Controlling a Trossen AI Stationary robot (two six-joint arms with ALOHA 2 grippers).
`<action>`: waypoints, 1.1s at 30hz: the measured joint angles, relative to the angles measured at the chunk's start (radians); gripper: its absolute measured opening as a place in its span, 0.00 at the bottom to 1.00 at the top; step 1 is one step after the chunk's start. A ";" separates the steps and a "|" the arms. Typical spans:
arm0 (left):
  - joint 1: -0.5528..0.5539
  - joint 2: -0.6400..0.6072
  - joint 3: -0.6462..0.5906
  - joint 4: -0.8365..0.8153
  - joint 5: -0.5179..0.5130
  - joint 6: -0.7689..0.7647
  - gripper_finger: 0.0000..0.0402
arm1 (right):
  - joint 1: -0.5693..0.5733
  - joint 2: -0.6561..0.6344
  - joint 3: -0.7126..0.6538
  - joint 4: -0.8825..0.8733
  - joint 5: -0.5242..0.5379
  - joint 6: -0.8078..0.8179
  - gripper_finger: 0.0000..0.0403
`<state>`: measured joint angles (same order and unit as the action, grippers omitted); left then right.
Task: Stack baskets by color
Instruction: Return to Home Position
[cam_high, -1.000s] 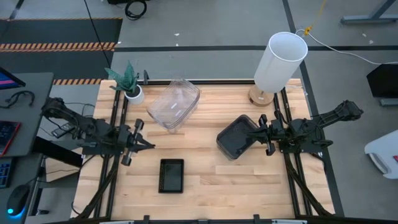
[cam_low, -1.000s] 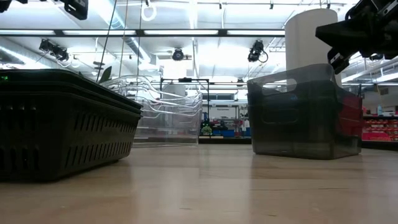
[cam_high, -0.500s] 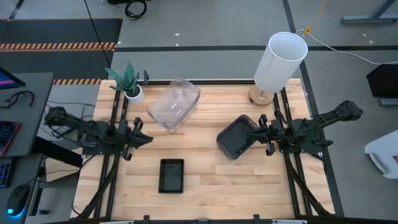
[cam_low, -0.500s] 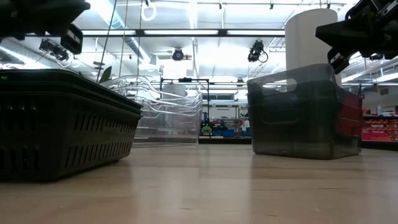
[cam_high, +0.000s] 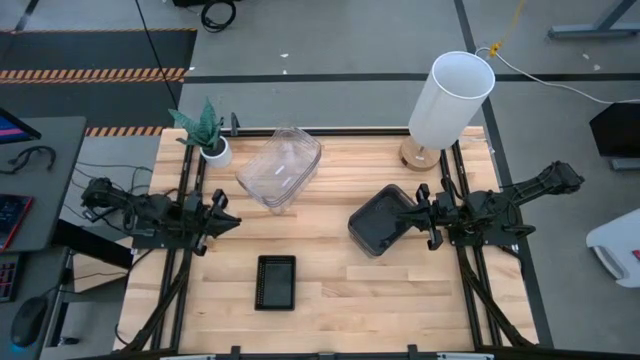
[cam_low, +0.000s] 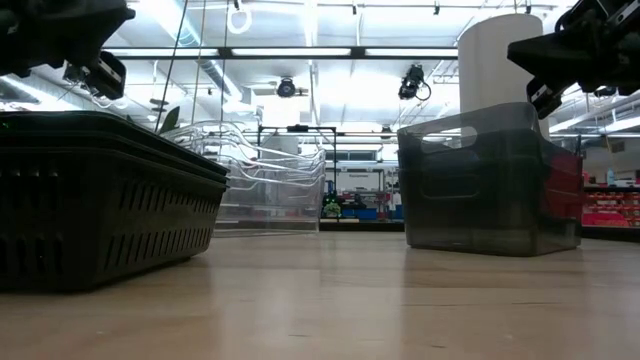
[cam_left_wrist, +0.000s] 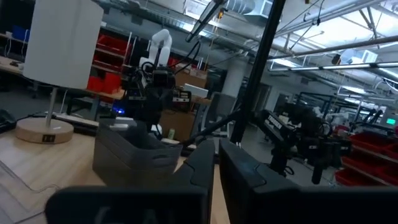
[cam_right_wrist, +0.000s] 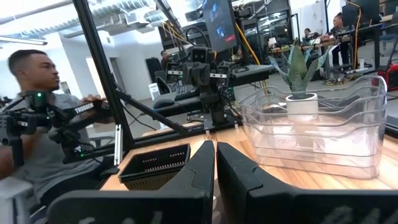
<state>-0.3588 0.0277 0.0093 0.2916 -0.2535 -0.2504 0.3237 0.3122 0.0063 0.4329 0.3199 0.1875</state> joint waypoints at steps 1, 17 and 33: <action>0.000 -0.004 0.000 -0.002 0.000 0.000 0.08 | 0.000 0.000 0.000 0.001 0.000 0.000 0.06; -0.001 -0.002 0.000 0.003 0.000 0.001 0.07 | 0.000 0.000 0.000 0.000 0.000 0.000 0.06; -0.001 -0.002 -0.001 0.003 0.000 0.002 0.06 | 0.000 0.000 0.000 0.000 0.000 0.000 0.06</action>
<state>-0.3595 0.0257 0.0086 0.2949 -0.2535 -0.2488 0.3237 0.3122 0.0063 0.4328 0.3199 0.1875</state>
